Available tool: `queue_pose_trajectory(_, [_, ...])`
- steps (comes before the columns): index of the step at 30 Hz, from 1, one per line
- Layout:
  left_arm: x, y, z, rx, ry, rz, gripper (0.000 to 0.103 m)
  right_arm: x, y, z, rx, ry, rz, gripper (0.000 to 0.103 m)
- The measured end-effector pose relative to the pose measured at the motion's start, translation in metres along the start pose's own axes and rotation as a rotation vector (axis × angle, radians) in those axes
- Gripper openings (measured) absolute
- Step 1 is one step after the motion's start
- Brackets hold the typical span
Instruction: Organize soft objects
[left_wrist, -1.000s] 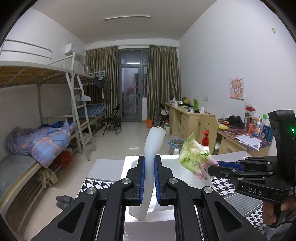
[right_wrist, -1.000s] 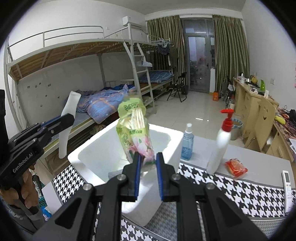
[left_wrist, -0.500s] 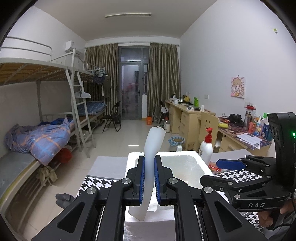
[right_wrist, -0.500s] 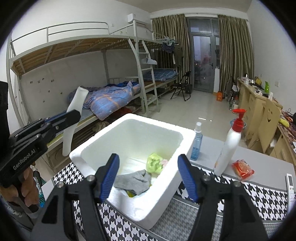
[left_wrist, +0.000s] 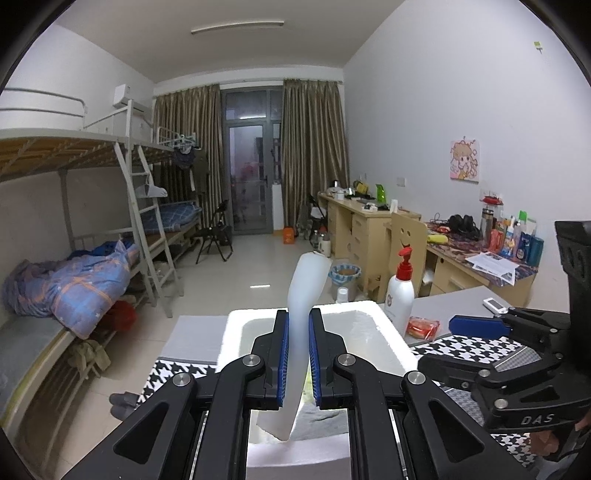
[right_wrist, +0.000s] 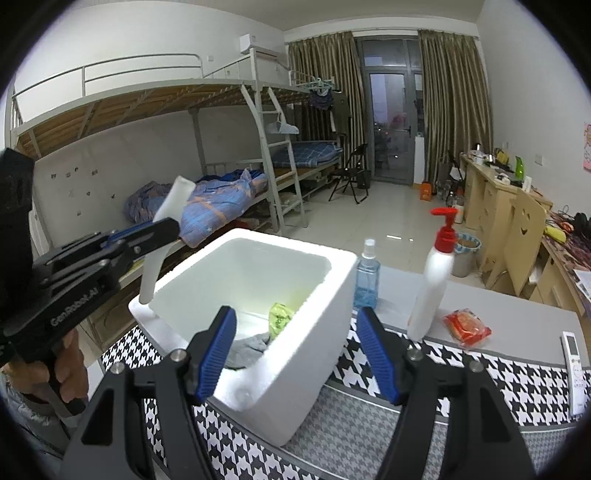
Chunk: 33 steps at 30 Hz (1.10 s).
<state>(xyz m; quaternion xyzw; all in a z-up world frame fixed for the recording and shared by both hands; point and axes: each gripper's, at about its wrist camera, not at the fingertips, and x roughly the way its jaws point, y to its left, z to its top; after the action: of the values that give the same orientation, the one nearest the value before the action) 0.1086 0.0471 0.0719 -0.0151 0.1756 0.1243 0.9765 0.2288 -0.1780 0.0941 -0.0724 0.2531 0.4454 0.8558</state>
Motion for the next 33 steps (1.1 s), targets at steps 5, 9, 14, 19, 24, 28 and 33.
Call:
queue_pose_trajectory(5, [0.006,-0.002,0.000,0.004,0.019,-0.018,0.013,-0.006,-0.006,-0.002,0.020,-0.011,-0.011,0.072])
queue_pose_trajectory(9, [0.014,-0.006,0.000,0.004,0.046,-0.032,0.018,-0.010,-0.007,-0.004,0.025,-0.017,-0.016,0.072])
queue_pose_trajectory(14, [0.018,-0.004,-0.002,-0.010,0.062,-0.001,0.085,-0.012,-0.013,-0.007,0.041,-0.022,-0.022,0.072])
queue_pose_trajectory(19, [0.002,-0.001,-0.004,-0.026,0.025,0.007,0.102,-0.018,-0.017,-0.011,0.055,-0.030,-0.020,0.072])
queue_pose_trajectory(24, [-0.012,-0.006,-0.003,-0.029,-0.001,0.019,0.102,-0.031,-0.015,-0.015,0.062,-0.054,-0.022,0.072])
queue_pose_trajectory(28, [-0.025,-0.011,-0.002,-0.035,-0.020,0.020,0.102,-0.043,-0.013,-0.019,0.065,-0.078,-0.031,0.072])
queue_pose_trajectory(33, [-0.043,-0.023,-0.005,-0.035,-0.038,0.015,0.102,-0.071,-0.008,-0.030,0.063,-0.151,-0.075,0.090])
